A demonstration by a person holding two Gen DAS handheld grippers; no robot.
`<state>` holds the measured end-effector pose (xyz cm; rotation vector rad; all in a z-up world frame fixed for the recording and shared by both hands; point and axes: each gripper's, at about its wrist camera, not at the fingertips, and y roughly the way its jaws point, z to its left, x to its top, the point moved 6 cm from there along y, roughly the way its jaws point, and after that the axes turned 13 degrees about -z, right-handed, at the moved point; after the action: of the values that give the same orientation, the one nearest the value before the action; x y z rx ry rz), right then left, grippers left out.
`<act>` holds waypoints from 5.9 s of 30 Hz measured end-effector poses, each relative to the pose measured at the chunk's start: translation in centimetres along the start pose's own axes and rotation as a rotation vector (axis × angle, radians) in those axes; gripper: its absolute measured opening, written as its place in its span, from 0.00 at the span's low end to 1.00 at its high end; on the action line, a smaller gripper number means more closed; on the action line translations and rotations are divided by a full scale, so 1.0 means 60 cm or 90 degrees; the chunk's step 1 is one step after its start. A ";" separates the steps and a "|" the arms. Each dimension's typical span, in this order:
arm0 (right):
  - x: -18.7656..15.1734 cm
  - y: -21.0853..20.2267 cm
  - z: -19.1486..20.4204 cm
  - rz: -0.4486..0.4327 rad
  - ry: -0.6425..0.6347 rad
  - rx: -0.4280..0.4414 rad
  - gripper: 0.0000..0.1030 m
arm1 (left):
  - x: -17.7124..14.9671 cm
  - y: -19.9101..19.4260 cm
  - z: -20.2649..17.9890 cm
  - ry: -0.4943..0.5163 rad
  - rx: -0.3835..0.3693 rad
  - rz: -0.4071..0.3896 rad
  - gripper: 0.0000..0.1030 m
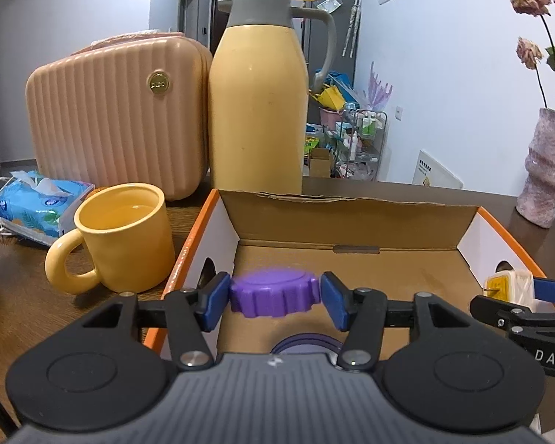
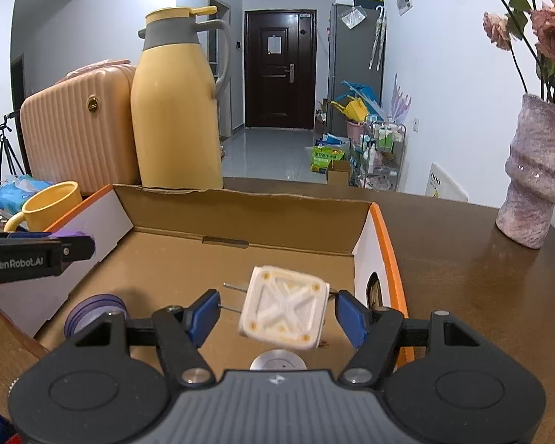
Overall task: Organize rigid objects
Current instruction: 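Open both tools to drop the purple cap and white plug into the box, then withdraw both tools from the box back toward the remaining objects, then grasp the white lotion bottle with the right tool while the left tool grasps the red lint brush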
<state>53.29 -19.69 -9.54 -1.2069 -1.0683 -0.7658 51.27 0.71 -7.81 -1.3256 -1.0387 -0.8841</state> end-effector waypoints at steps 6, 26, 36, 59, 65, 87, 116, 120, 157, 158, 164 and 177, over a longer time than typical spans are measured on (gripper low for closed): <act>0.009 -0.012 -0.001 -0.025 -0.001 -0.013 0.92 | 0.008 -0.012 -0.001 0.007 0.010 -0.029 1.00; 0.016 -0.023 0.002 -0.038 -0.005 -0.026 0.98 | 0.017 -0.026 0.005 -0.004 0.014 -0.050 1.00; 0.018 -0.047 0.006 -0.054 -0.011 -0.024 0.98 | 0.019 -0.038 0.005 0.000 0.019 -0.058 1.00; -0.005 -0.174 0.023 -0.106 -0.019 -0.025 0.98 | -0.009 -0.148 0.012 0.015 0.009 -0.078 1.00; -0.018 -0.206 0.031 -0.117 -0.014 -0.021 0.98 | -0.020 -0.180 0.011 0.020 0.001 -0.079 1.00; -0.092 -0.301 0.060 -0.111 -0.017 -0.012 0.98 | -0.078 -0.274 0.030 0.026 -0.022 -0.061 1.00; -0.167 -0.286 -0.050 0.038 0.031 -0.106 0.80 | -0.136 -0.313 0.038 0.022 -0.042 -0.037 1.00; -0.172 -0.263 -0.053 0.061 0.025 -0.098 0.69 | -0.138 -0.311 0.039 0.021 -0.037 -0.034 1.00; -0.166 -0.285 -0.066 -0.042 0.084 -0.032 0.26 | -0.147 -0.306 0.023 0.030 -0.040 0.023 1.00; -0.166 -0.286 -0.065 -0.043 0.084 -0.032 0.26 | -0.148 -0.307 0.021 0.032 -0.043 0.026 1.00; -0.165 -0.293 -0.065 -0.054 0.086 -0.027 0.26 | -0.158 -0.316 0.003 0.043 -0.053 0.043 1.00; -0.164 -0.303 -0.066 -0.067 0.092 -0.014 0.26 | -0.190 -0.312 -0.032 0.068 -0.073 0.095 0.63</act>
<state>34.29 -28.30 -12.45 -1.1027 -1.0112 -0.9342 30.12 -3.24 -12.44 -1.4170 -0.8056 -0.9018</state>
